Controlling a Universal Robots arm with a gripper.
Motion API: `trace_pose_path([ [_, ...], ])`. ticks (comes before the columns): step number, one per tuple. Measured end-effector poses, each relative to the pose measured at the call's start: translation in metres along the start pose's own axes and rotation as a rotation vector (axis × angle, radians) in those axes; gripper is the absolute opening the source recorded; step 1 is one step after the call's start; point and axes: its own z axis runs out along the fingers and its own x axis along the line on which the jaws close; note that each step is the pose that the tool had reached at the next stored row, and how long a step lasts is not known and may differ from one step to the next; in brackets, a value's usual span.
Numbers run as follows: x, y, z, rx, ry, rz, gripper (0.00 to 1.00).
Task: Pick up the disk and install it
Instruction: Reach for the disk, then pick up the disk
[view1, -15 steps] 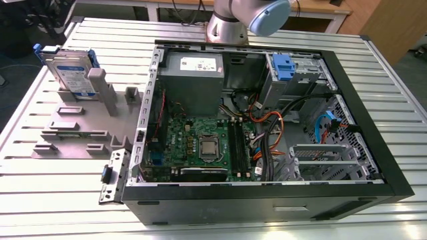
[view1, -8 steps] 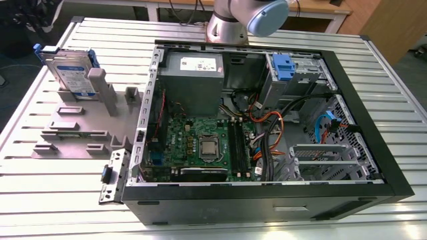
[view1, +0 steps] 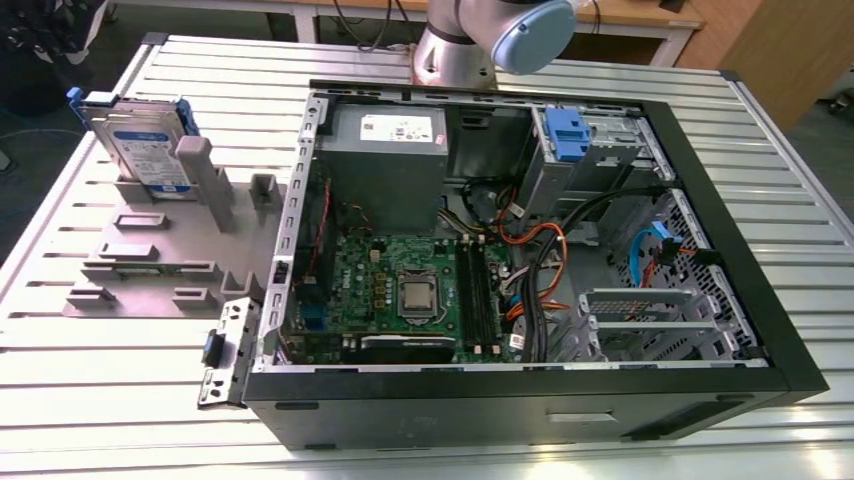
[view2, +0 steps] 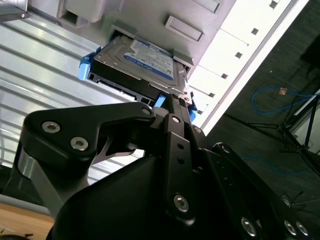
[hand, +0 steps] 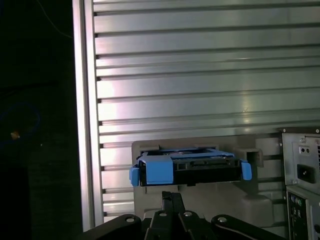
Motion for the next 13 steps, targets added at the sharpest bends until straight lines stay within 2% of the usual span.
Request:
trace_pose_path([
  [13, 0.0006, 0.0000, 0.0000, 0.0000, 0.0000, 0.000, 0.11],
])
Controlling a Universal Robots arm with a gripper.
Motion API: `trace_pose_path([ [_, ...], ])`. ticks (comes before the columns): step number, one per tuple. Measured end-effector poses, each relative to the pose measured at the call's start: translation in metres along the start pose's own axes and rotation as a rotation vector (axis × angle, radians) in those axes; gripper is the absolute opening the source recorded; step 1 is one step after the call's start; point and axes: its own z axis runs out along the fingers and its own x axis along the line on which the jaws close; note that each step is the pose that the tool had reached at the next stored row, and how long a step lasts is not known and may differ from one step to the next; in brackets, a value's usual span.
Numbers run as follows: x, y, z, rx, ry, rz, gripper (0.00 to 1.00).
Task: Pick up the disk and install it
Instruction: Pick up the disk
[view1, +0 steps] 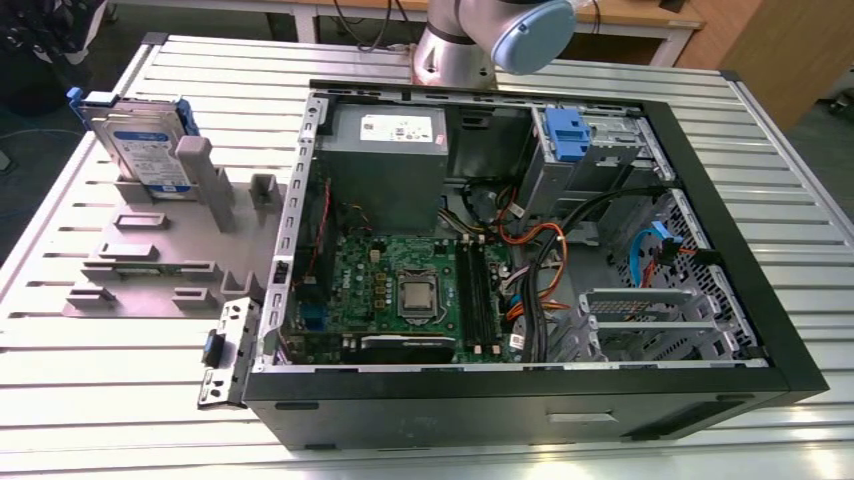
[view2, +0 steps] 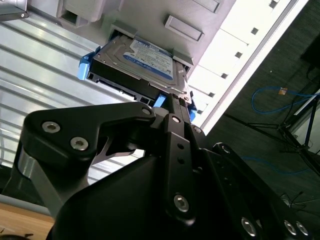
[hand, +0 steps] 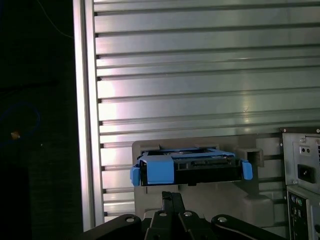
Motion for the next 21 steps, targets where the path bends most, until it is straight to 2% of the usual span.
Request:
trace_pose_path([
  [6, 0.0001, 0.0000, 0.0000, -0.0003, 0.0009, -0.017, 0.11],
  [12, 0.0001, 0.0000, 0.0000, -0.0021, 0.0046, -0.098, 0.11],
  [16, 0.0002, 0.0000, 0.0000, -0.0028, 0.0063, -0.134, 0.11],
  [21, 0.0002, 0.0000, 0.0000, -0.0028, 0.0065, -0.137, 0.11],
])
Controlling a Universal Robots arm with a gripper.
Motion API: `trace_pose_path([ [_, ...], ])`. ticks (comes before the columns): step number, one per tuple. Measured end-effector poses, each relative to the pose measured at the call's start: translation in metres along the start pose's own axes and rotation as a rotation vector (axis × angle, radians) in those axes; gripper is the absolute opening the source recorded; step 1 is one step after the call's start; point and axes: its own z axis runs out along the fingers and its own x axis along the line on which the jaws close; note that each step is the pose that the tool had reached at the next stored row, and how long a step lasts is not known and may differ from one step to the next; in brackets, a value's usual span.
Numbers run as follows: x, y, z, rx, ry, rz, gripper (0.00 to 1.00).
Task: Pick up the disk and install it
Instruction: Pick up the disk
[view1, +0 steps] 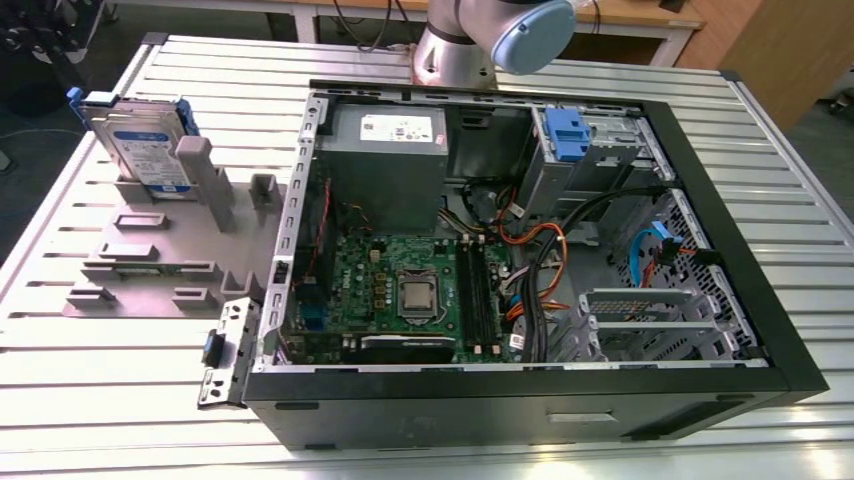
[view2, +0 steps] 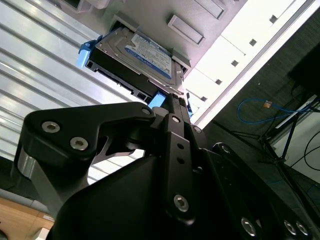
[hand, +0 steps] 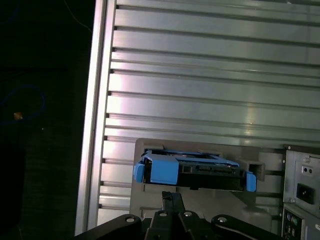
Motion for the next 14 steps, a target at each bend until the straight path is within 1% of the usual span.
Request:
trace_pose_path([
  [10, 0.0000, 0.0000, 0.0001, -0.0001, 0.0000, -0.001, 0.11],
  [12, 0.0000, 0.0001, 0.0001, -0.0003, 0.0004, -0.011, 0.11],
  [14, 0.0001, 0.0001, 0.0002, -0.0008, 0.0016, -0.037, 0.11],
])
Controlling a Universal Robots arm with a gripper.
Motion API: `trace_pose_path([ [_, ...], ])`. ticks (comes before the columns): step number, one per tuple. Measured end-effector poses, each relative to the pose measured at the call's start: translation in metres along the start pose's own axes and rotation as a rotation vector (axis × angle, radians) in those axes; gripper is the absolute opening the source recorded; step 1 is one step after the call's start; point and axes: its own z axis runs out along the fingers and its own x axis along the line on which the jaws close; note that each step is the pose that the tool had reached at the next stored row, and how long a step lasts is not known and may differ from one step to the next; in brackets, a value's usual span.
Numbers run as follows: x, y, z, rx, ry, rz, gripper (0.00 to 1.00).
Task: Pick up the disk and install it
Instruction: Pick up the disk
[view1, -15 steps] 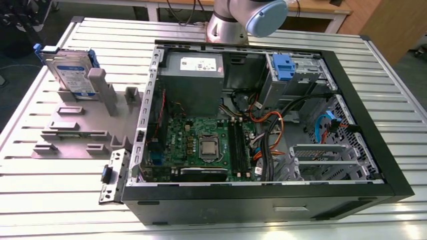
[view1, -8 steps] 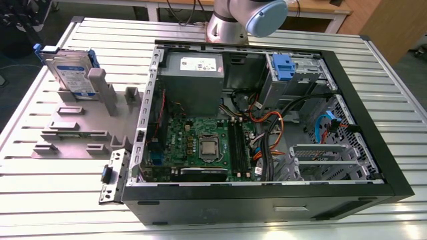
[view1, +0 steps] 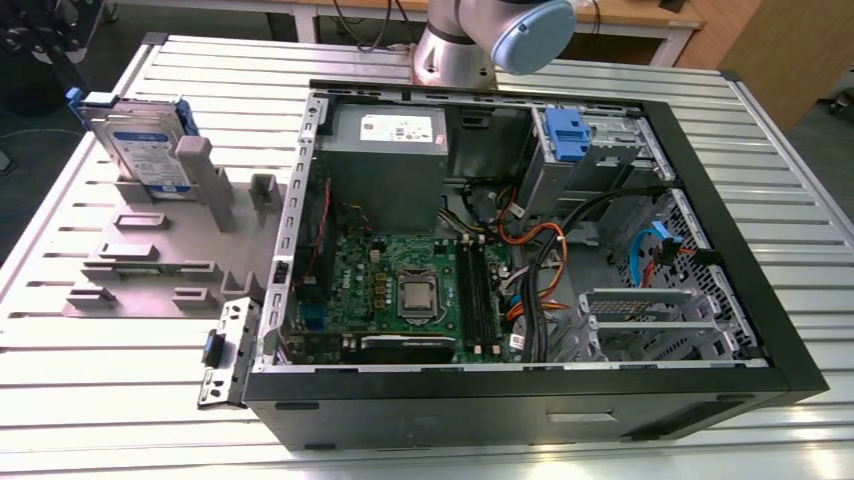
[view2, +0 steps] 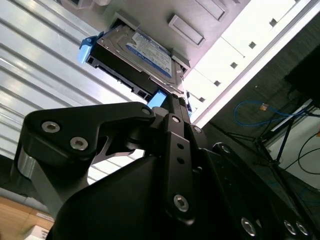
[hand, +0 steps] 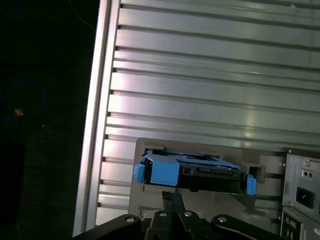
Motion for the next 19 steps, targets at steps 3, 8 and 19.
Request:
trace_pose_path([
  [3, 0.0000, -0.0001, 0.0000, -0.0009, 0.0021, -0.043, 0.11],
  [8, 0.0001, -0.0001, 0.0001, -0.0023, 0.0051, -0.108, 0.11],
  [19, 0.0001, 0.0000, 0.0002, -0.0051, 0.0117, -0.246, 0.11],
])
